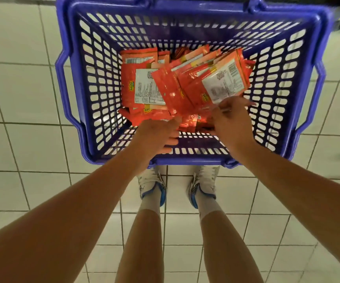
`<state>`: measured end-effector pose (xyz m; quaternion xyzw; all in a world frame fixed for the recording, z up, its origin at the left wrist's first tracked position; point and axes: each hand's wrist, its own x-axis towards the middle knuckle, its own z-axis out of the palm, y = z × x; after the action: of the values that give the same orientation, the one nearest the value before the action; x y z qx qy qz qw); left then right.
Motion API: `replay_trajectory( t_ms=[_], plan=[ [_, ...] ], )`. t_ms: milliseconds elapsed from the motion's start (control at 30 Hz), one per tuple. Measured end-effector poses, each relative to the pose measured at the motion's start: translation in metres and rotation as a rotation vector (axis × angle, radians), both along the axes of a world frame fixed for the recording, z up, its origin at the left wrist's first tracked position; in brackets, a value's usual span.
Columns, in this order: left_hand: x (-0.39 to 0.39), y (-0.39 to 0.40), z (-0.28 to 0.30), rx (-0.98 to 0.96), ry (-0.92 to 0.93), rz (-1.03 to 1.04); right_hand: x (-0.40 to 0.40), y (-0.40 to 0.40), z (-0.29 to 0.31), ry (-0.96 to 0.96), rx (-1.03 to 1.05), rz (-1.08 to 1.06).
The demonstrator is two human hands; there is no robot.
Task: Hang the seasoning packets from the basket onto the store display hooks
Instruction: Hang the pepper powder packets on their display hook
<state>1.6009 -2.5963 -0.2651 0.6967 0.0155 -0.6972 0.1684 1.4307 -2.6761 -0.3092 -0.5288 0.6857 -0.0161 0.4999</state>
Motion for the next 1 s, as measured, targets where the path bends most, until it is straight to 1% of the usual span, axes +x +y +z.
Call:
replay_trajectory(
  t_ms=[67, 133, 167, 233, 267, 333, 400, 433, 533, 600, 633, 700, 733, 800, 833, 867, 933, 1000],
  plan=[
    [-0.014, -0.008, 0.005, -0.044, -0.015, 0.074, 0.009, 0.022, 0.021, -0.072, 0.054, -0.031],
    [-0.023, -0.015, 0.010, -0.048, -0.030, 0.186, 0.020, 0.042, 0.036, -0.162, 0.124, -0.035],
    [-0.026, -0.019, 0.012, -0.036, -0.058, 0.261, 0.025, 0.050, 0.042, -0.210, 0.147, -0.017],
    [-0.020, -0.020, 0.010, 0.024, -0.159, 0.384, 0.035, 0.060, 0.051, -0.258, 0.131, 0.076],
    [-0.016, -0.019, 0.009, 0.036, -0.191, 0.405, 0.039, 0.060, 0.054, -0.257, 0.119, 0.122],
    [-0.005, -0.015, 0.006, 0.004, -0.178, 0.439, 0.043, 0.055, 0.057, -0.201, 0.140, 0.199],
    [0.007, -0.013, 0.005, 0.039, -0.155, 0.556, 0.043, 0.046, 0.056, -0.132, 0.204, 0.248],
    [0.011, -0.012, 0.002, 0.067, -0.172, 0.563, 0.042, 0.040, 0.054, -0.114, 0.228, 0.256],
    [0.009, -0.007, -0.013, 0.142, -0.256, 0.413, 0.031, 0.022, 0.044, -0.056, 0.206, 0.256],
    [0.002, -0.003, -0.022, 0.151, -0.202, 0.363, 0.019, 0.007, 0.027, 0.062, 0.128, 0.246],
    [-0.002, 0.000, -0.029, 0.159, -0.161, 0.364, 0.013, -0.002, 0.016, 0.153, 0.048, 0.287],
    [-0.006, 0.001, -0.047, 0.200, -0.126, 0.369, 0.001, -0.020, -0.011, 0.310, -0.110, 0.437],
    [-0.007, 0.000, -0.056, 0.217, -0.115, 0.354, -0.004, -0.028, -0.025, 0.369, -0.157, 0.562],
    [-0.010, -0.002, -0.070, 0.209, -0.105, 0.279, -0.012, -0.042, -0.052, 0.497, -0.230, 0.938],
    [-0.011, -0.003, -0.074, 0.186, -0.115, 0.203, -0.014, -0.048, -0.062, 0.529, -0.287, 1.110],
    [-0.013, -0.003, -0.076, 0.154, -0.133, 0.114, -0.014, -0.053, -0.070, 0.528, -0.337, 1.236],
    [-0.016, -0.004, -0.076, 0.097, -0.165, -0.023, -0.012, -0.064, -0.081, 0.515, -0.396, 1.354],
    [-0.018, -0.002, -0.077, 0.060, -0.186, -0.034, -0.009, -0.071, -0.086, 0.579, -0.411, 1.373]
  ],
)
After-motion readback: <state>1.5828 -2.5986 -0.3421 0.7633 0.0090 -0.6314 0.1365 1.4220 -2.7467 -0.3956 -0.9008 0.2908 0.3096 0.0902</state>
